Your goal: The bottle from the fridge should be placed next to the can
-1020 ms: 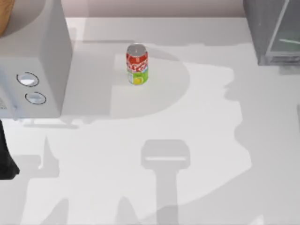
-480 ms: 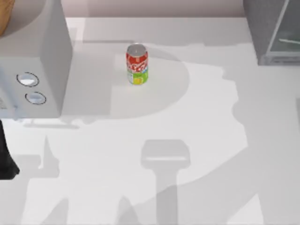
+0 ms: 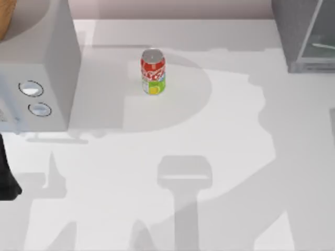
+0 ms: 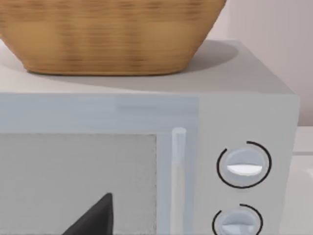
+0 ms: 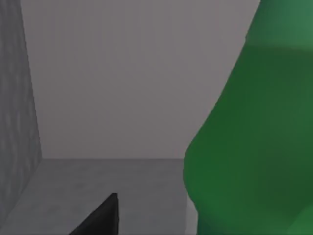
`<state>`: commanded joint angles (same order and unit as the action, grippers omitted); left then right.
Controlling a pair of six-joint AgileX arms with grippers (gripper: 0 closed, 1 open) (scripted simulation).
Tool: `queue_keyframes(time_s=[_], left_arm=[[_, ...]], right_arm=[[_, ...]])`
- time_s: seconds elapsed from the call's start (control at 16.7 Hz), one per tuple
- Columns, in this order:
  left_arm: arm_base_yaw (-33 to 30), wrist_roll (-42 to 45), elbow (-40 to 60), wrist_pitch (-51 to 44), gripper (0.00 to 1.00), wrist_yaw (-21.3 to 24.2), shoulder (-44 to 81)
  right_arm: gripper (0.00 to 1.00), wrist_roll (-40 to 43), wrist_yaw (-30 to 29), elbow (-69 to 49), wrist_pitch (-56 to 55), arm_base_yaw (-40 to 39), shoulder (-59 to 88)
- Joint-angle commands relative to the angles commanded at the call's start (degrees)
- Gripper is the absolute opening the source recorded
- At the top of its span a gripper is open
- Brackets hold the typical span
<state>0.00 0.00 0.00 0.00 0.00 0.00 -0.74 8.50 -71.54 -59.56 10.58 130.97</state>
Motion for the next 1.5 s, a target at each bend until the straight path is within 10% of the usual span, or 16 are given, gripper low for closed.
queue_keyframes(time_s=[0.66,1.5], left_arm=[[0.0,0.0,0.0,0.0,1.0,0.0,0.0],[0.0,0.0,0.0,0.0,1.0,0.0,0.0]], right_arm=[[0.02,0.0,0.0,0.0,0.0,0.0,0.0],[0.0,-0.1,0.0,-1.0,5.2,0.2,-4.2]])
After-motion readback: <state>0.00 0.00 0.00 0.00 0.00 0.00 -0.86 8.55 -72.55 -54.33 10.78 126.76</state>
